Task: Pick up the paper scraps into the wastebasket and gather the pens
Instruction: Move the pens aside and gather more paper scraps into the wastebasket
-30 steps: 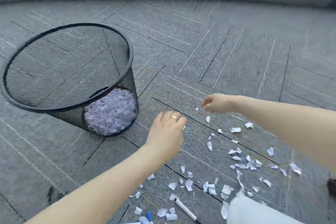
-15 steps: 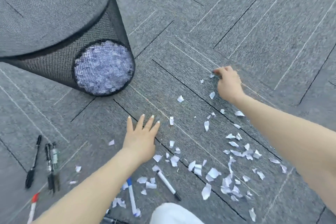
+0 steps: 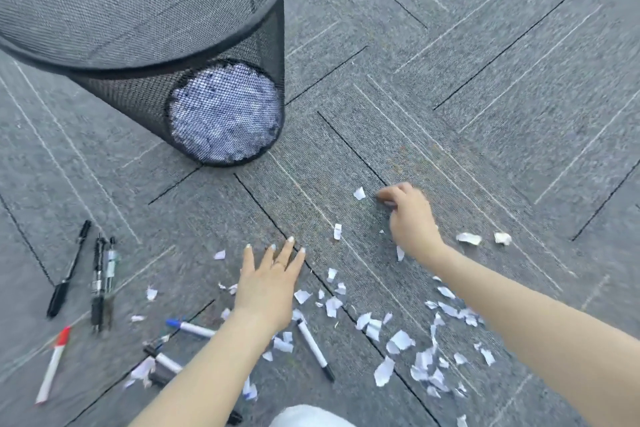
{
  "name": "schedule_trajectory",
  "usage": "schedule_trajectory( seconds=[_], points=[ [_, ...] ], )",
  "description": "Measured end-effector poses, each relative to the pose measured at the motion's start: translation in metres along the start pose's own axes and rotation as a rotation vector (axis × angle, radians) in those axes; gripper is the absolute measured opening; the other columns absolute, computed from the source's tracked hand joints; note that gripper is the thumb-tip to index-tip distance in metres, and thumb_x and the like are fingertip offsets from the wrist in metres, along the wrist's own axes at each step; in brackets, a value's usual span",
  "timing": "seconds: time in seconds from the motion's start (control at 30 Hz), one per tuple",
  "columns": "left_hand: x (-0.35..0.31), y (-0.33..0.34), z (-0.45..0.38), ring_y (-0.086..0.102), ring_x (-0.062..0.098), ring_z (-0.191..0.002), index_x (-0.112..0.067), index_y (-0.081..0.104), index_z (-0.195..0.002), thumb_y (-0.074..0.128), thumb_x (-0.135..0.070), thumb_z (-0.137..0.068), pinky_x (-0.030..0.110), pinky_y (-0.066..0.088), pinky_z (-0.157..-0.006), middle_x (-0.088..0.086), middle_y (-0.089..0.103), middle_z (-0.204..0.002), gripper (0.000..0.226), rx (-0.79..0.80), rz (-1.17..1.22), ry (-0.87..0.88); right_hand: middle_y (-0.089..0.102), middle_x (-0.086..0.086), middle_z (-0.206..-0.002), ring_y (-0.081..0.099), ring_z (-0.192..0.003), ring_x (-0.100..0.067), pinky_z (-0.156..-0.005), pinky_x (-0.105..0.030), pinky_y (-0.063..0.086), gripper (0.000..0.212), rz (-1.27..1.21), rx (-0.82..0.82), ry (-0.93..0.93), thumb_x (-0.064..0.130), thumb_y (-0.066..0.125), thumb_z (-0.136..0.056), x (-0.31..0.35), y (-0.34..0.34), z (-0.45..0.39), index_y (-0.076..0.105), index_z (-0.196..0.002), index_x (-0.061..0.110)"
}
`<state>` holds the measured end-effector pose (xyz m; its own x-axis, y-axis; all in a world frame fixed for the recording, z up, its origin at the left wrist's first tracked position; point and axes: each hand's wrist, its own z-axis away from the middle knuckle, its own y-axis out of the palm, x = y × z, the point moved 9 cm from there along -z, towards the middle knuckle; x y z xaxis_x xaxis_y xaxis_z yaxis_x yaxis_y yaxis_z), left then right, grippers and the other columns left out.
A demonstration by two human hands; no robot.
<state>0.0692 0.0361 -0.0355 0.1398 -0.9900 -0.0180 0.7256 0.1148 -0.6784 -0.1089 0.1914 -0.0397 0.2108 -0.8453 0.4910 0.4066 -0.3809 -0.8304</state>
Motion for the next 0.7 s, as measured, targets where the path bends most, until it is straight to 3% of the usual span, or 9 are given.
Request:
schedule_trajectory(
  seconds=[0.1, 0.2, 0.27, 0.4, 0.47, 0.53, 0.6, 0.63, 0.7],
  points=[
    [-0.001, -0.005, -0.001, 0.003, 0.025, -0.145, -0.024, -0.008, -0.148, 0.041, -0.014, -0.091, 0.055, -0.005, -0.113, 0.001, -0.014, -0.156, 0.076, 0.024, -0.053, -0.02, 0.053, 0.002, -0.11, 0.047, -0.098, -0.015, -0.086, -0.027, 0.035, 0.038, -0.112, -0.066, -0.053, -0.009, 0.042, -0.084, 0.003, -0.002, 0.051, 0.066, -0.104, 0.013],
    [-0.007, -0.009, -0.007, 0.014, 0.023, -0.143, -0.022, -0.003, -0.149, 0.037, -0.014, -0.09, 0.056, -0.003, -0.112, 0.004, -0.008, -0.157, 0.072, 0.041, -0.106, -0.032, 0.051, -0.003, -0.119, 0.044, -0.109, -0.019, -0.093, -0.032, 0.031, 0.041, -0.084, -0.286, 0.197, -0.007, 0.043, -0.081, -0.043, -0.03, 0.036, 0.061, -0.111, 0.014],
    [-0.012, -0.011, -0.008, 0.02, 0.022, -0.142, -0.019, 0.0, -0.149, 0.037, -0.013, -0.089, 0.057, -0.002, -0.111, 0.006, -0.004, -0.157, 0.07, 0.045, -0.127, -0.061, 0.049, -0.004, -0.123, 0.042, -0.113, -0.022, -0.095, -0.035, 0.028, 0.042, -0.04, -0.285, 0.317, -0.003, 0.044, -0.082, -0.063, -0.035, 0.03, 0.058, -0.115, 0.017],
    [-0.036, -0.02, -0.001, 0.014, 0.024, -0.143, -0.01, 0.012, -0.147, 0.041, -0.02, -0.091, 0.057, 0.0, -0.112, 0.011, 0.01, -0.156, 0.064, -0.051, -0.089, -0.075, 0.058, -0.001, -0.11, 0.048, -0.103, -0.018, -0.087, -0.031, 0.024, 0.028, 0.0, -0.109, 0.016, 0.002, 0.051, -0.085, -0.021, 0.0, 0.074, 0.067, -0.101, 0.018],
    [-0.06, -0.031, 0.0, 0.009, 0.023, -0.144, -0.013, 0.011, -0.147, 0.04, -0.018, -0.093, 0.056, -0.001, -0.112, 0.009, 0.007, -0.157, 0.062, -0.153, -0.001, 0.009, 0.058, 0.001, -0.108, 0.049, -0.104, -0.015, -0.089, -0.03, 0.021, 0.027, -0.034, -0.253, -0.017, 0.004, 0.054, -0.081, -0.025, -0.019, 0.091, 0.068, -0.097, 0.019],
    [-0.082, -0.039, -0.005, 0.005, 0.021, -0.145, -0.018, 0.006, -0.148, 0.04, -0.017, -0.094, 0.054, -0.004, -0.112, 0.006, -0.001, -0.157, 0.064, -0.208, 0.068, 0.104, 0.052, 0.0, -0.118, 0.043, -0.113, -0.016, -0.099, -0.036, 0.023, 0.03, -0.132, -0.49, 0.294, 0.004, 0.051, -0.083, -0.079, -0.057, 0.087, 0.063, -0.105, 0.02],
    [-0.097, -0.038, -0.013, 0.003, 0.021, -0.145, -0.021, 0.006, -0.149, 0.041, -0.018, -0.094, 0.053, -0.005, -0.112, 0.003, -0.003, -0.157, 0.065, -0.191, 0.087, 0.153, 0.044, -0.004, -0.131, 0.037, -0.123, -0.02, -0.106, -0.045, 0.022, 0.031, -0.179, -0.556, 0.686, 0.01, 0.046, -0.086, -0.141, -0.076, 0.09, 0.056, -0.114, 0.02],
    [-0.101, -0.035, -0.016, 0.002, 0.021, -0.145, -0.021, 0.006, -0.149, 0.041, -0.018, -0.094, 0.053, -0.004, -0.113, 0.003, -0.003, -0.157, 0.065, -0.171, 0.081, 0.158, 0.042, -0.005, -0.133, 0.035, -0.124, -0.023, -0.107, -0.046, 0.022, 0.031, -0.154, -0.533, 0.777, 0.013, 0.044, -0.088, -0.156, -0.074, 0.093, 0.054, -0.116, 0.02],
    [-0.104, -0.027, -0.02, 0.001, 0.022, -0.145, -0.021, 0.005, -0.149, 0.042, -0.019, -0.094, 0.053, -0.003, -0.113, 0.004, -0.005, -0.157, 0.067, -0.14, 0.067, 0.15, 0.043, -0.004, -0.13, 0.036, -0.122, -0.022, -0.106, -0.044, 0.023, 0.03, -0.085, -0.437, 0.705, 0.017, 0.045, -0.089, -0.149, -0.058, 0.095, 0.053, -0.117, 0.02]
  ],
)
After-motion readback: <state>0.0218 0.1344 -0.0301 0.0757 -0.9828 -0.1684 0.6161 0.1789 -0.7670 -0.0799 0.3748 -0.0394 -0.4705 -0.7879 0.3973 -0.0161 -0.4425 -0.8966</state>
